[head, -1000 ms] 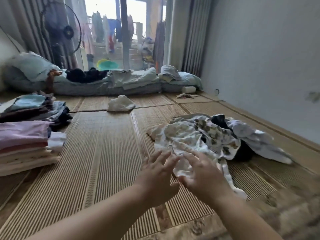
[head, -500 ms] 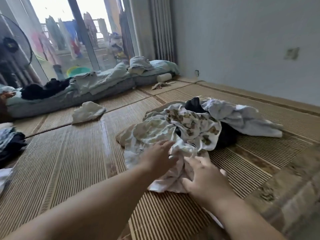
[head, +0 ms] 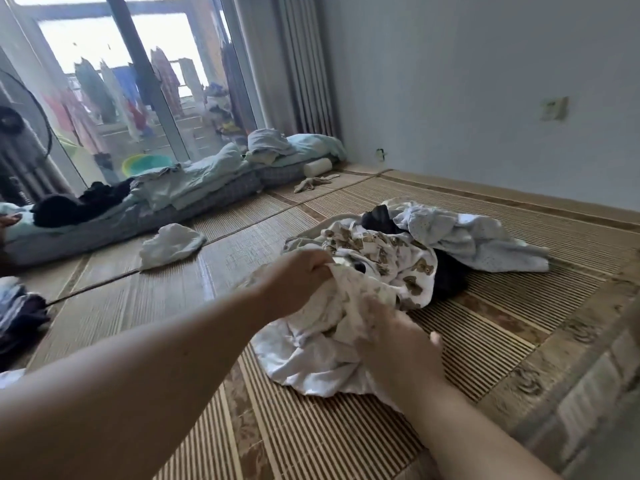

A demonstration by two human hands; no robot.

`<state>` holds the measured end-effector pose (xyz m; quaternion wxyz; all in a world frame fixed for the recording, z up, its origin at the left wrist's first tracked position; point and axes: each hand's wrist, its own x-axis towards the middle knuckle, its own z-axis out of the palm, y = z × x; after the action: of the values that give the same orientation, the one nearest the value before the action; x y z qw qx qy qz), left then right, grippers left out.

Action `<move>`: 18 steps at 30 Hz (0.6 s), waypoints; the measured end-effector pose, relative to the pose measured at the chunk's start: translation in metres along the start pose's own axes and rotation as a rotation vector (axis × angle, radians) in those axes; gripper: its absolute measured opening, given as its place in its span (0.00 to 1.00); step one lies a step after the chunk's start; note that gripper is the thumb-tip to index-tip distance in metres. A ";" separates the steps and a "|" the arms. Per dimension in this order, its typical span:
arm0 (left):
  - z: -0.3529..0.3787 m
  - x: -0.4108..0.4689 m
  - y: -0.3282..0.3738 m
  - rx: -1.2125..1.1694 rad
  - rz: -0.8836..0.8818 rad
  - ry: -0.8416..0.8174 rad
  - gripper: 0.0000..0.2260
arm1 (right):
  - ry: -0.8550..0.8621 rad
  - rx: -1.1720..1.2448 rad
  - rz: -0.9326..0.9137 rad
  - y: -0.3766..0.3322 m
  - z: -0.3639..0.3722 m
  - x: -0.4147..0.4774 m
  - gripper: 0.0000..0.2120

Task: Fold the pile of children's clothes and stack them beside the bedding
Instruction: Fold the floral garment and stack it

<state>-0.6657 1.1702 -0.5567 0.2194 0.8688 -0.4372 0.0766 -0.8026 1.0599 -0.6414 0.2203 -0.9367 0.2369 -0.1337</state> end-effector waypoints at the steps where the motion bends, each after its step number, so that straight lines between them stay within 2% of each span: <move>1: -0.015 -0.005 0.003 -0.016 -0.001 -0.004 0.07 | 0.073 0.034 -0.020 -0.007 -0.005 -0.001 0.15; 2: -0.030 -0.010 0.004 -0.006 -0.012 0.006 0.09 | 0.145 0.130 -0.041 -0.015 -0.012 -0.002 0.10; 5: -0.076 -0.028 0.006 0.014 -0.072 0.050 0.10 | 0.303 0.447 -0.077 -0.034 -0.044 -0.005 0.11; 9: -0.140 -0.061 0.009 -0.002 -0.107 0.134 0.10 | 0.444 0.547 -0.155 -0.062 -0.089 -0.012 0.09; 13: -0.214 -0.099 0.019 0.028 -0.112 0.228 0.15 | 0.377 0.544 -0.267 -0.112 -0.138 -0.017 0.10; 16: -0.258 -0.136 0.021 0.271 -0.103 0.167 0.20 | 0.354 0.626 -0.307 -0.159 -0.190 -0.016 0.11; 18: -0.275 -0.163 0.010 0.485 -0.138 0.104 0.14 | 0.325 0.652 -0.346 -0.190 -0.219 -0.022 0.12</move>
<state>-0.7563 1.4066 -0.3615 0.0314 0.9187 -0.3338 0.2085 -0.8255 1.1449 -0.3645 0.4398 -0.8104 0.0527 -0.3834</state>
